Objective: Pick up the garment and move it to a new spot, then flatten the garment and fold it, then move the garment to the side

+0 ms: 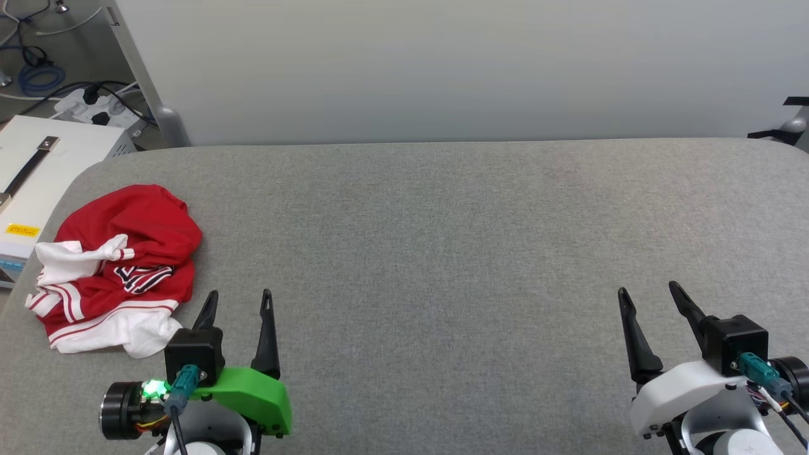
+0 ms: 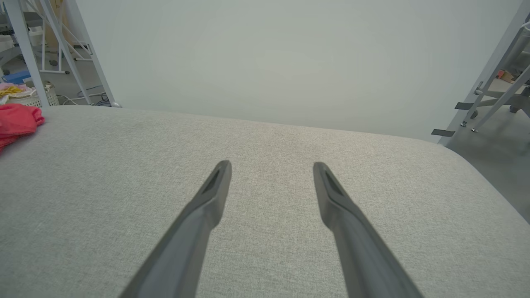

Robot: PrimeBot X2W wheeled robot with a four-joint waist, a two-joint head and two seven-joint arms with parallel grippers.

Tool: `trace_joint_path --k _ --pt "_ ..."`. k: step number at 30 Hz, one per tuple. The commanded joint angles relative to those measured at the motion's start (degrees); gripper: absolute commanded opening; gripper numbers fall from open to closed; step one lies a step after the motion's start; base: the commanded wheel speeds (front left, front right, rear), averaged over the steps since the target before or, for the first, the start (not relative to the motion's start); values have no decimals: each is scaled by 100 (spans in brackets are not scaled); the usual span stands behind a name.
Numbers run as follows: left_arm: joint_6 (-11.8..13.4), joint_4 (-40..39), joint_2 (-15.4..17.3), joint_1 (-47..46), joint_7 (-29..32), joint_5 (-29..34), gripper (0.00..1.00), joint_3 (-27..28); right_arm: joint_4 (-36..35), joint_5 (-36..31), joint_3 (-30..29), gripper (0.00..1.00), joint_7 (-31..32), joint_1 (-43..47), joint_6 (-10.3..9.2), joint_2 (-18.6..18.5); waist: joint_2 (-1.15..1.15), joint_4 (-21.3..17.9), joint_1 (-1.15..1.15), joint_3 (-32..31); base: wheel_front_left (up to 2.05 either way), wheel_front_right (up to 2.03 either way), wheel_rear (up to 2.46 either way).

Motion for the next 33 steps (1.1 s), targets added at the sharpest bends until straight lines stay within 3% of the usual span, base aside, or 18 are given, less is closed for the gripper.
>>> trace_joint_path --k 1,33 --pt "52 -28 -3 -5 -55 -35 100 -20 -51 67 -29 100 -65 11 0 1 0 -1 0 0 0 0 0" --pt "224 -102 -9 90 -436 -153 100 -206 -225 571 -107 100 -441 200 -1 3 0 7 0 -35 0 0 0"
